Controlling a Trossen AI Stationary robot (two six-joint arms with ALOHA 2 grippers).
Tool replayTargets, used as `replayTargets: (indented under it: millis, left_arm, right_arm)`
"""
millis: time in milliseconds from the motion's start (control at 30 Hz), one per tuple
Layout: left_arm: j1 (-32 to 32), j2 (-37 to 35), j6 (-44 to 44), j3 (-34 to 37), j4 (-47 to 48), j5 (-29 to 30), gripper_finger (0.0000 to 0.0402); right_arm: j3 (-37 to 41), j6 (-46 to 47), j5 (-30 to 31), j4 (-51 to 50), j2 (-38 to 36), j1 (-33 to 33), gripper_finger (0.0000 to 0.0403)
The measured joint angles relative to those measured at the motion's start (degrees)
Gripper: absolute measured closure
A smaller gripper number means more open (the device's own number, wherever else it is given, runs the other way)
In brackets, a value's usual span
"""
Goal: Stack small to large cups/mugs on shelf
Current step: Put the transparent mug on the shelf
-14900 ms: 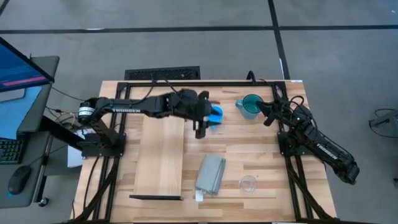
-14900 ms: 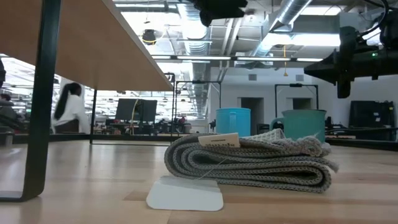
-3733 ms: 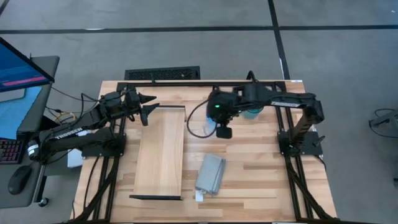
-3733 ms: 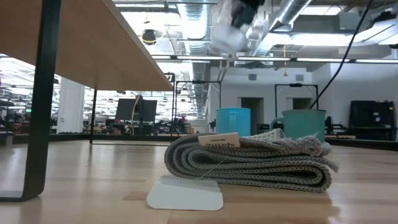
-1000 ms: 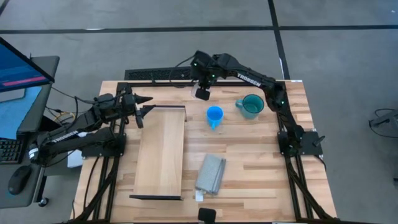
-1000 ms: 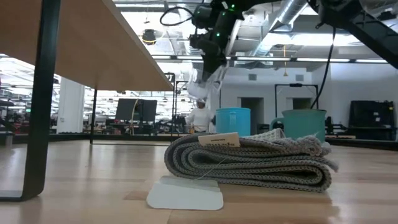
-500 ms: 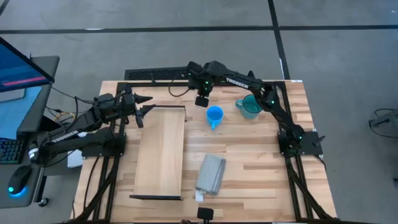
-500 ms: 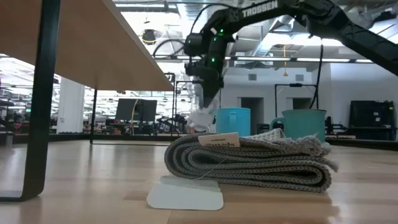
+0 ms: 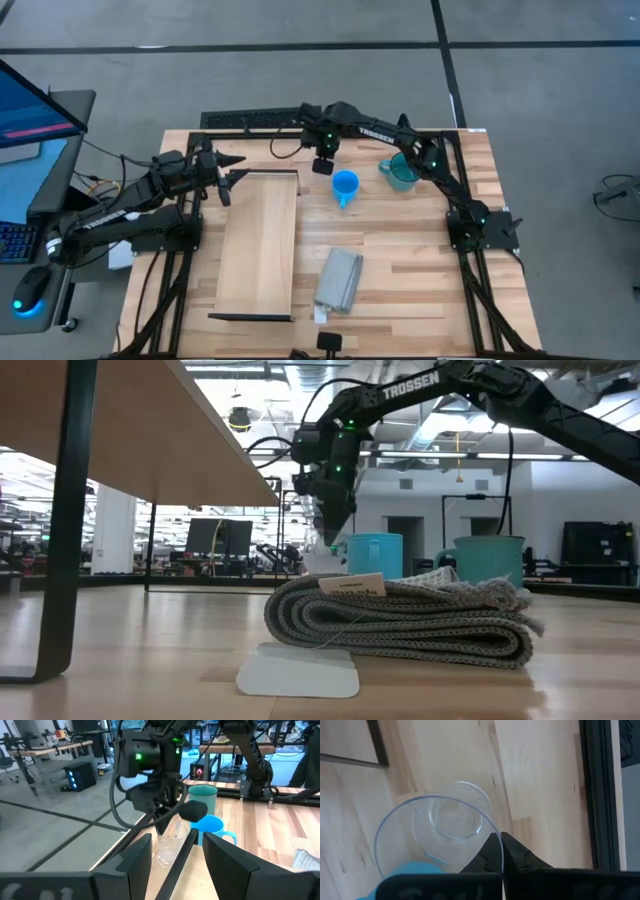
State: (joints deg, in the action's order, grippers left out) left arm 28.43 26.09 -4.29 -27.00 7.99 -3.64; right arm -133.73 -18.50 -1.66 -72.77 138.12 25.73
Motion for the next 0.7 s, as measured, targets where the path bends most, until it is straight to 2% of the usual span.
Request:
replayTargets:
  millis: [700]
  left_arm:
    - [0.0,0.0,0.0,0.0,1.6,0.0,0.0233]
  right_arm:
    - [0.0,1.8,-2.1,-0.3,0.0,0.7,0.0398]
